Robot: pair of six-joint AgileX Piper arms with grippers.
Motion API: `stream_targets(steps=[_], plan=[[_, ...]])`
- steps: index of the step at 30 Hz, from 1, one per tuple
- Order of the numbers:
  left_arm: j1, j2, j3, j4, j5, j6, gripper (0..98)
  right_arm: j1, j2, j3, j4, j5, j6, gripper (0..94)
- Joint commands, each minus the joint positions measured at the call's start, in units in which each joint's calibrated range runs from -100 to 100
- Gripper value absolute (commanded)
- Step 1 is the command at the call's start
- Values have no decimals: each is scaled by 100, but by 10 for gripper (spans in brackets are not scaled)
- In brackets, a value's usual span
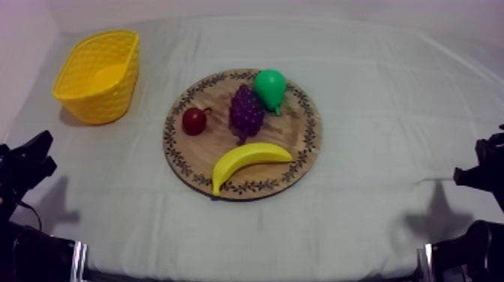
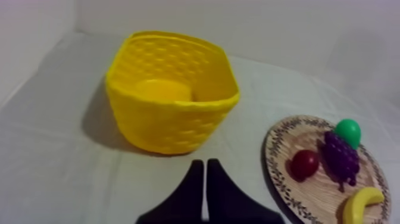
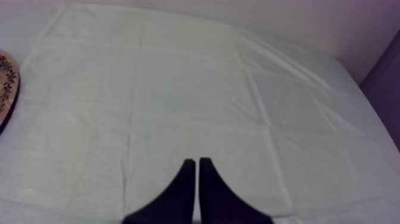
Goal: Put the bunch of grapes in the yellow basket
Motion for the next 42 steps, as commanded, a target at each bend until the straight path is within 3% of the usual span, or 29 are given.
stream_targets(steps=[1, 11, 17, 21, 25, 28, 31, 36, 42], plan=[[250, 0, 5, 0, 1, 15, 1, 0, -2, -5, -1, -3, 0, 3], [847, 94, -50, 4, -5, 68, 1, 0, -2, -5, -1, -3, 2, 3], [1027, 964, -341, -164, 316, 142, 1, 0, -2, -5, -1, -3, 2, 3], [1144, 1791, -1029, -132, 566, 218, 0, 0, -2, -5, -1, -3, 2, 3], [1228, 2739, -2125, 30, 1180, 527, 0, 0, -2, -5, -1, -3, 2, 3], [1278, 3435, -3041, 63, 1890, 1013, 0, 0, -2, -5, -1, -3, 2, 3], [1334, 4107, -3975, 73, 2696, 1264, 0, 0, -2, -5, -1, -3, 2, 3], [1456, 5176, -5249, 97, 3910, 1389, 0, 0, -2, -5, -1, -3, 2, 3], [1661, 6328, -6310, 147, 4599, 1410, 0, 0, -2, -5, -1, -3, 2, 3]])
